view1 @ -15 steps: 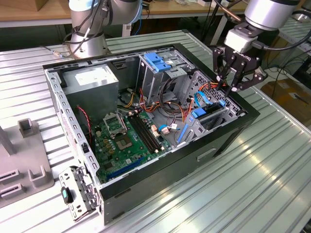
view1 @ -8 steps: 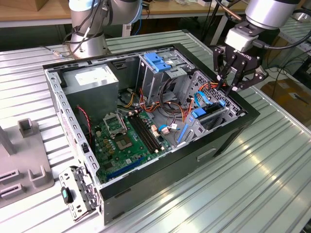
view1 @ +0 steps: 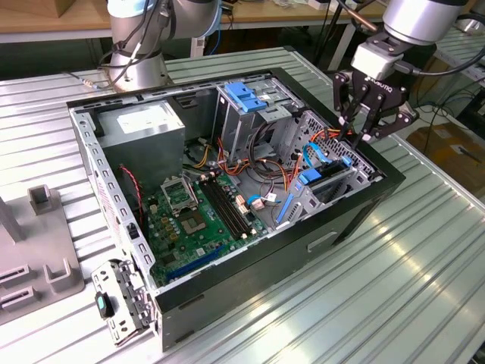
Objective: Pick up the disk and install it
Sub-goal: 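Insert the second disk wire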
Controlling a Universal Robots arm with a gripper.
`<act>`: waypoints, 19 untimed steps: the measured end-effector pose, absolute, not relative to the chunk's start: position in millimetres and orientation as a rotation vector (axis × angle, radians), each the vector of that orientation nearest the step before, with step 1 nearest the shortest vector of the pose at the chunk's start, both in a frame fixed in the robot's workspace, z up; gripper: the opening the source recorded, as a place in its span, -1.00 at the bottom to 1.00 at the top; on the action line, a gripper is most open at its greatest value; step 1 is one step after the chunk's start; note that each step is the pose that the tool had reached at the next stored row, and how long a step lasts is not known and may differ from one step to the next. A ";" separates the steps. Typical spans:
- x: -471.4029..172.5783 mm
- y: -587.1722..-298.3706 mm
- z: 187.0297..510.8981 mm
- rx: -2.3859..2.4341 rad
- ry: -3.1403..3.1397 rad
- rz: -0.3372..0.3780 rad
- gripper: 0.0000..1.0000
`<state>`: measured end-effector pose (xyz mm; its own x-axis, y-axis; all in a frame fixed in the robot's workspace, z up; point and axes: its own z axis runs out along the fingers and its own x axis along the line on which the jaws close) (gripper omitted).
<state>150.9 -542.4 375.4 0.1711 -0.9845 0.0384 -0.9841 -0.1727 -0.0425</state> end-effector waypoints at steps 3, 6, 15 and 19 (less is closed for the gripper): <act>153.3 -541.4 375.4 -2.398 2.015 -0.089 -0.29; 161.1 -540.2 375.3 -2.399 2.015 -0.089 -0.29; 162.7 -540.1 375.3 -2.399 2.015 -0.089 -0.29; 162.8 -540.1 375.3 -2.399 2.015 -0.089 -0.29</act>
